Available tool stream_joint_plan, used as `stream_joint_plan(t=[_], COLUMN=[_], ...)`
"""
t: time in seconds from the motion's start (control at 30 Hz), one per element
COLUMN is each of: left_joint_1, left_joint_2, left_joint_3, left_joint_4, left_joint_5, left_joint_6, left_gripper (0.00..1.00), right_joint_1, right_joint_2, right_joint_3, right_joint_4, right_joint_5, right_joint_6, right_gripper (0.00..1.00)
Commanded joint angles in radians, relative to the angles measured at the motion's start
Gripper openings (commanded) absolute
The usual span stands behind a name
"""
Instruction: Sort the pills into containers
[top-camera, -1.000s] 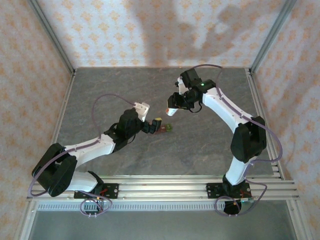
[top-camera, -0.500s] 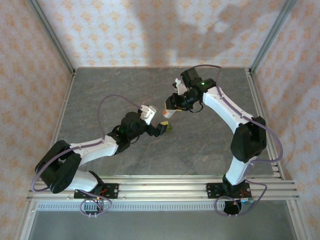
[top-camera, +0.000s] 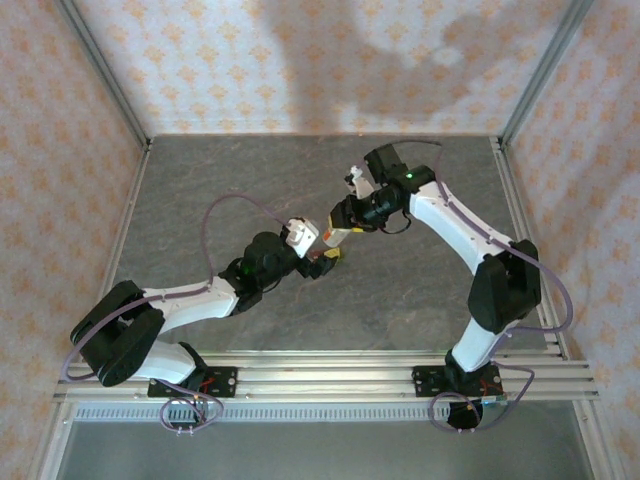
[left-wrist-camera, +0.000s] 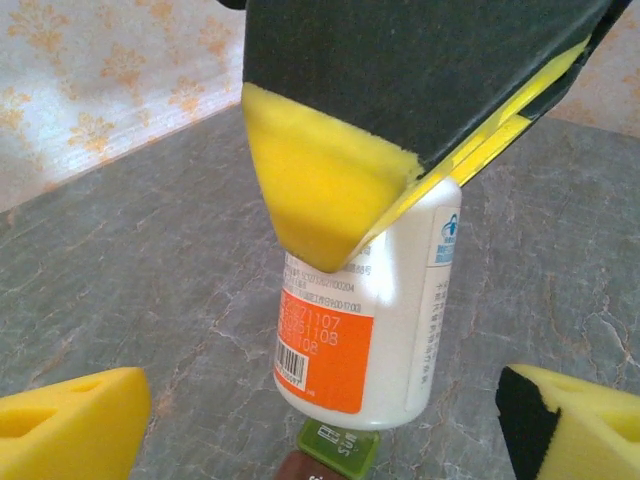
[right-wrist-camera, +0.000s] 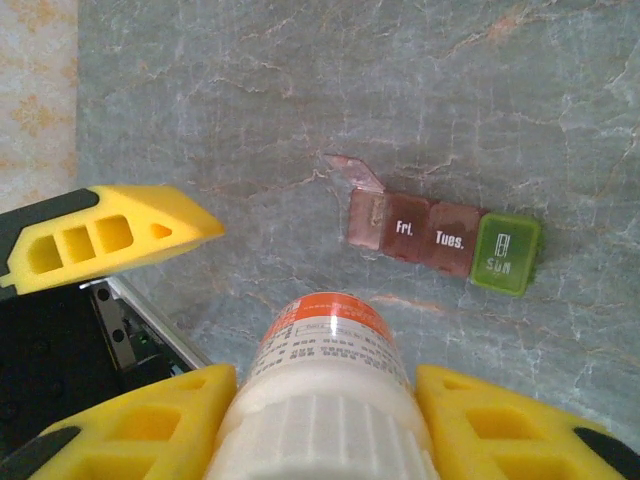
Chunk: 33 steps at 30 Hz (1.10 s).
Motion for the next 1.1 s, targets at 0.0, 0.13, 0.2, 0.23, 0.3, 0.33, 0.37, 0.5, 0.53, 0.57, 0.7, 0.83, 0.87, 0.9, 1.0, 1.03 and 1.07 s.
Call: stream_joint_plan(t=[0.0,0.13,0.2,0.23,0.3,0.33,0.37,0.5,0.53,0.57,0.7,0.83,0.87,0.9,1.0,1.03,1.07], left_joint_1=[-0.006,-0.006,-0.005,-0.006,-0.006,-0.006,-0.006,-0.006,-0.006,-0.006,-0.006,-0.007,-0.006,-0.007,-0.006,-0.005,-0.007], left_joint_2=[-0.009,-0.009,-0.009,-0.009,-0.011,-0.012,-0.014,-0.012,-0.011,-0.010,-0.003,-0.003,-0.004,-0.003,-0.002,0.000,-0.001], left_joint_3=[-0.003,-0.004,-0.006,-0.007,-0.010,-0.012,-0.012,-0.019,-0.024,-0.027,-0.039,-0.039,-0.038,-0.035,-0.031,-0.029,-0.026], left_joint_4=[0.067,0.071,0.068,0.072,0.075,0.073,0.069,0.073,0.074,0.078,0.097,0.102,0.099,0.097,0.096,0.095,0.093], left_joint_5=[0.008,0.030,0.036,0.037,0.040,0.040,0.043,0.044,0.045,0.043,0.040,0.041,0.041,0.043,0.046,0.046,0.046], left_joint_6=[0.005,-0.009,-0.012,-0.014,-0.016,-0.017,-0.018,-0.025,-0.027,-0.030,-0.046,-0.053,-0.053,-0.056,-0.057,-0.057,-0.058], left_gripper=[0.85,0.79,0.76,0.76,0.73,0.72,0.71,0.69,0.67,0.66,0.63,0.59,0.58,0.58,0.59,0.59,0.59], right_joint_1=[0.026,0.053,0.065,0.069,0.074,0.077,0.080,0.083,0.083,0.083,0.084,0.086,0.086,0.086,0.090,0.092,0.095], right_joint_2=[-0.043,-0.031,-0.025,-0.022,-0.016,-0.014,-0.014,-0.016,-0.018,-0.019,-0.025,-0.029,-0.031,-0.031,-0.031,-0.031,-0.031], right_joint_3=[-0.003,0.013,0.020,0.022,0.025,0.027,0.028,0.025,0.025,0.024,0.020,0.014,0.012,0.010,0.005,0.004,0.004], right_joint_4=[0.031,0.031,0.031,0.033,0.039,0.041,0.041,0.054,0.058,0.062,0.070,0.075,0.078,0.082,0.095,0.096,0.097], right_joint_5=[-0.025,-0.018,-0.015,-0.015,-0.014,-0.014,-0.013,-0.017,-0.019,-0.020,-0.027,-0.031,-0.034,-0.037,-0.046,-0.048,-0.047], right_joint_6=[0.016,0.021,0.026,0.029,0.034,0.037,0.039,0.053,0.056,0.060,0.069,0.075,0.077,0.079,0.090,0.091,0.091], right_gripper=[0.40,0.40,0.40,0.40,0.40,0.40,0.40,0.40,0.40,0.40,0.40,0.40,0.40,0.40,0.40,0.40,0.40])
